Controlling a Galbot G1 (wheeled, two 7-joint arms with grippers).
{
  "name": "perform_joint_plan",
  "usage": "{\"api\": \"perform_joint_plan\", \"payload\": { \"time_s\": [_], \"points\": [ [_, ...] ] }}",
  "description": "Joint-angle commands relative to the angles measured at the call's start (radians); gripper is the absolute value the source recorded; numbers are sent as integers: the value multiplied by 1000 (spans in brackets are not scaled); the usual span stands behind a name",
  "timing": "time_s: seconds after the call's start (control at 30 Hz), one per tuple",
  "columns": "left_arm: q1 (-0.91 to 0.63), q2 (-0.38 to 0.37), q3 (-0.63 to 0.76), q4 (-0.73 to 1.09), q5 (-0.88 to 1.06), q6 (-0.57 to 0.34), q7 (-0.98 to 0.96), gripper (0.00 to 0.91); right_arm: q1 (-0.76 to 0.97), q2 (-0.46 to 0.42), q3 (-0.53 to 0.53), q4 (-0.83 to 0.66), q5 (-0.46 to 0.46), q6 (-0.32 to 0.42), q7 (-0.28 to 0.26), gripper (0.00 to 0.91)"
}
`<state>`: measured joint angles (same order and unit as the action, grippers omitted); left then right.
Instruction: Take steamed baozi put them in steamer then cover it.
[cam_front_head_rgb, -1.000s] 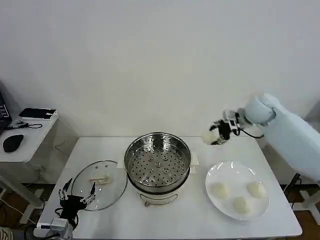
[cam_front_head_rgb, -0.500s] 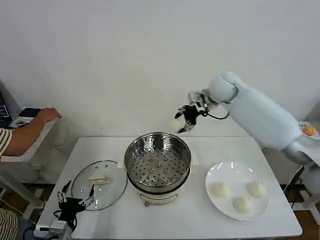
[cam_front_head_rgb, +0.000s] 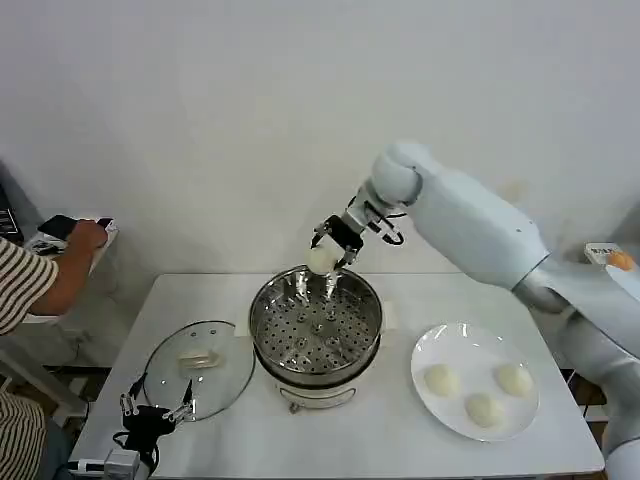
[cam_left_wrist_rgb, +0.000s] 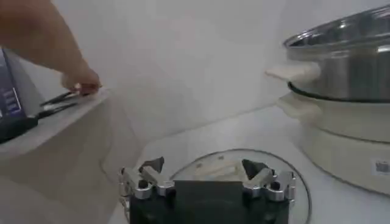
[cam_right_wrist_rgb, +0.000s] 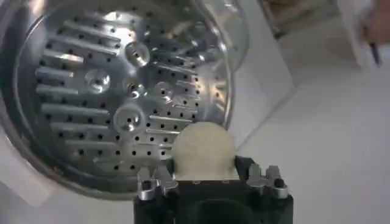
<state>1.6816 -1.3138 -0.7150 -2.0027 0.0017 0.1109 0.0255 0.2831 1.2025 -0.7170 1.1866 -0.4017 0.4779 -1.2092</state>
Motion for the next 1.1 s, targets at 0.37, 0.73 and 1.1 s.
{"api": "perform_joint_plan", "payload": {
  "time_s": [0.37, 0.73, 1.1],
  "points": [
    [1, -14, 6, 3, 4, 3, 0, 907, -47, 41, -60, 58, -349, 153, 77, 675],
    [8, -13, 2, -13, -12, 2, -1, 907, -84, 92, -64, 9, -298, 113, 87, 675],
    [11, -8, -4, -5, -15, 2, -4, 907, -122, 119, -43, -12, -318, 90, 93, 675]
  ]
}}
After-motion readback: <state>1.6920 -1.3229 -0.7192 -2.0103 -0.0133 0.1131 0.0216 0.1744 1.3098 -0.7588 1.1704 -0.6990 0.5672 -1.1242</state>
